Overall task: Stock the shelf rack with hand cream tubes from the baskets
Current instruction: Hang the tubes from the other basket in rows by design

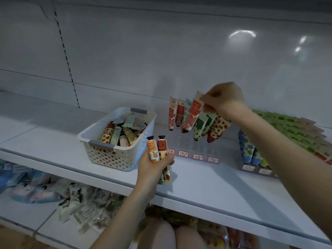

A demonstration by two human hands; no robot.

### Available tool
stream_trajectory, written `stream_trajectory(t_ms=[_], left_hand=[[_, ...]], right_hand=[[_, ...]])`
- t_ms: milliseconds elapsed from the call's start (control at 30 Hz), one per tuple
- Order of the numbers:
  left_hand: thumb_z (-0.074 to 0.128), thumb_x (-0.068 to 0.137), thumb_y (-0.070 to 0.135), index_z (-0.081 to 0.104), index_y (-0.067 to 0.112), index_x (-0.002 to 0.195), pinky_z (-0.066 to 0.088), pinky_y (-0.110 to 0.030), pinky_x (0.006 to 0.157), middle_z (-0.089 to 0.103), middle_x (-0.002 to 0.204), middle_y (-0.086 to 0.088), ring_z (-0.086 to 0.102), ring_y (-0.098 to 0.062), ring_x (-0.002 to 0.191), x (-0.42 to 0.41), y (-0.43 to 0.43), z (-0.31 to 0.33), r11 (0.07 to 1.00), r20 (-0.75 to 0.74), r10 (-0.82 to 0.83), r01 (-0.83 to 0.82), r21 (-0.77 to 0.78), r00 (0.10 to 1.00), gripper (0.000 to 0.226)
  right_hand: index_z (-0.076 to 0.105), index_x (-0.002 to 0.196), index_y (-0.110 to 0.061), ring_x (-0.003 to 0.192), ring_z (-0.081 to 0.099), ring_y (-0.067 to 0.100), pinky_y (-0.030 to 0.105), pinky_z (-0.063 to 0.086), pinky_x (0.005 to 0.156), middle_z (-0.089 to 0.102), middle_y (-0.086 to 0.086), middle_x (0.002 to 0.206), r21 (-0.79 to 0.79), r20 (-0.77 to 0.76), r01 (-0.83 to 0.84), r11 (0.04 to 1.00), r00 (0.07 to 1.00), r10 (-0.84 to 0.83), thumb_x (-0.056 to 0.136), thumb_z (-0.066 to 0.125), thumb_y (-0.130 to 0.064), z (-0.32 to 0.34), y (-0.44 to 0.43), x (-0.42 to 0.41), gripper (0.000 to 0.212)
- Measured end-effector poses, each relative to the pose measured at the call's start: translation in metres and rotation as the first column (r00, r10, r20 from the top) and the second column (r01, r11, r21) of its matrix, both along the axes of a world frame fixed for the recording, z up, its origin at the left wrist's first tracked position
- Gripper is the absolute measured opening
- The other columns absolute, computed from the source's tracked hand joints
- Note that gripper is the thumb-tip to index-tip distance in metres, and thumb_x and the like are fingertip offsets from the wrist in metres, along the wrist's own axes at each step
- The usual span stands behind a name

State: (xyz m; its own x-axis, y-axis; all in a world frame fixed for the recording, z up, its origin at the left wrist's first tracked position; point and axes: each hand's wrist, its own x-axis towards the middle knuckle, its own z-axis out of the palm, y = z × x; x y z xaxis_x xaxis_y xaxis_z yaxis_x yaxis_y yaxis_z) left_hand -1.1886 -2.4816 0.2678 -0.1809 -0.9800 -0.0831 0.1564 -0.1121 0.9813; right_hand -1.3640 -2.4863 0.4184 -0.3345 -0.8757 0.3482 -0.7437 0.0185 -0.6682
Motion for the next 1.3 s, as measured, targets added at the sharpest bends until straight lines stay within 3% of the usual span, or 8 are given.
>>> stream_trajectory(t_ms=[133, 300, 433, 600, 733, 833, 1033, 1300], left_hand=[[0.069, 0.082, 0.024, 0.057, 0.019, 0.087, 0.040, -0.023, 0.050, 0.066, 0.074, -0.001, 0.061, -0.012, 0.066, -0.002, -0.009, -0.004, 0.999, 0.014, -0.011, 0.011, 0.034, 1.000, 0.014], [0.068, 0.083, 0.018, 0.058, 0.019, 0.088, 0.046, -0.025, 0.056, 0.066, 0.075, -0.001, 0.062, -0.016, 0.073, -0.006, -0.022, -0.004, 0.999, -0.011, -0.023, 0.024, 0.032, 1.000, 0.011], [0.066, 0.084, 0.012, 0.058, 0.018, 0.093, 0.048, -0.025, 0.058, 0.067, 0.083, -0.004, 0.062, -0.014, 0.072, -0.007, -0.027, -0.007, 0.999, 0.021, -0.038, 0.038, 0.030, 0.999, 0.014], [0.067, 0.083, 0.010, 0.057, 0.017, 0.092, 0.046, -0.019, 0.049, 0.066, 0.082, -0.004, 0.060, -0.008, 0.061, -0.006, -0.029, -0.015, 0.997, 0.011, -0.072, 0.072, 0.032, 0.997, 0.016], [0.067, 0.082, 0.009, 0.057, 0.017, 0.091, 0.049, -0.021, 0.055, 0.066, 0.082, -0.005, 0.062, -0.011, 0.066, -0.007, -0.029, -0.018, 0.997, 0.010, -0.072, 0.072, 0.033, 0.997, 0.016], [0.067, 0.082, 0.009, 0.057, 0.016, 0.093, 0.047, -0.018, 0.053, 0.066, 0.083, -0.004, 0.062, -0.010, 0.067, -0.007, -0.030, -0.020, 0.997, 0.007, -0.069, 0.069, 0.039, 0.998, 0.016], [0.067, 0.082, 0.008, 0.058, 0.012, 0.097, 0.047, -0.014, 0.051, 0.065, 0.082, -0.005, 0.062, -0.010, 0.067, -0.005, -0.032, -0.023, 0.997, 0.008, -0.071, 0.071, 0.036, 0.997, 0.018], [0.067, 0.082, 0.008, 0.059, 0.008, 0.099, 0.048, -0.014, 0.049, 0.067, 0.086, -0.010, 0.063, -0.008, 0.063, -0.006, -0.032, -0.026, 0.996, 0.002, -0.071, 0.071, 0.060, 0.997, 0.019]], right_hand=[[0.065, 0.082, -0.002, 0.055, 0.060, 0.011, 0.025, 0.055, 0.065, 0.067, 0.011, 0.073, -0.110, -0.173, 0.035, 0.993, 0.983, -0.053, 0.091, 0.057, -0.011, 0.012, -0.041, -0.002, 0.016], [0.067, 0.083, 0.005, 0.049, 0.057, 0.009, 0.035, 0.057, 0.073, 0.069, 0.020, 0.080, -0.036, -0.256, 0.099, 0.994, 0.961, -0.105, 0.089, 0.054, -0.003, 0.005, -0.084, -0.004, 0.017], [0.067, 0.092, 0.010, 0.081, 0.067, 0.031, 0.038, 0.056, 0.077, 0.069, 0.023, 0.089, 0.016, -0.307, 0.120, 0.993, 0.945, -0.110, 0.089, 0.050, -0.001, -0.011, -0.099, -0.002, 0.020], [0.065, 0.095, 0.013, 0.085, 0.065, 0.033, 0.044, 0.055, 0.078, 0.067, 0.025, 0.096, 0.062, -0.343, 0.139, 0.988, 0.933, -0.109, 0.089, 0.049, -0.001, -0.033, -0.112, -0.001, 0.022], [0.065, 0.091, 0.011, 0.081, 0.065, 0.031, 0.039, 0.054, 0.071, 0.068, 0.022, 0.090, 0.083, -0.362, 0.148, 0.986, 0.926, -0.108, 0.091, 0.050, -0.007, -0.048, -0.120, 0.002, 0.023], [0.064, 0.092, 0.010, 0.072, 0.060, 0.028, 0.033, 0.049, 0.057, 0.068, 0.020, 0.088, 0.112, -0.378, 0.162, 0.980, 0.919, -0.108, 0.094, 0.051, -0.018, -0.055, -0.123, 0.005, 0.031], [0.053, 0.074, -0.002, 0.068, 0.051, 0.023, 0.029, 0.043, 0.057, 0.055, 0.014, 0.075, 0.122, -0.366, 0.153, 0.981, 0.925, -0.099, 0.094, 0.044, -0.010, -0.061, -0.125, 0.005, 0.023], [0.033, 0.059, -0.010, 0.066, 0.048, 0.023, 0.021, 0.032, 0.044, 0.038, 0.003, 0.061, 0.221, -0.416, 0.199, 0.955, 0.905, -0.092, 0.096, 0.042, -0.009, -0.055, -0.133, 0.007, 0.038]])
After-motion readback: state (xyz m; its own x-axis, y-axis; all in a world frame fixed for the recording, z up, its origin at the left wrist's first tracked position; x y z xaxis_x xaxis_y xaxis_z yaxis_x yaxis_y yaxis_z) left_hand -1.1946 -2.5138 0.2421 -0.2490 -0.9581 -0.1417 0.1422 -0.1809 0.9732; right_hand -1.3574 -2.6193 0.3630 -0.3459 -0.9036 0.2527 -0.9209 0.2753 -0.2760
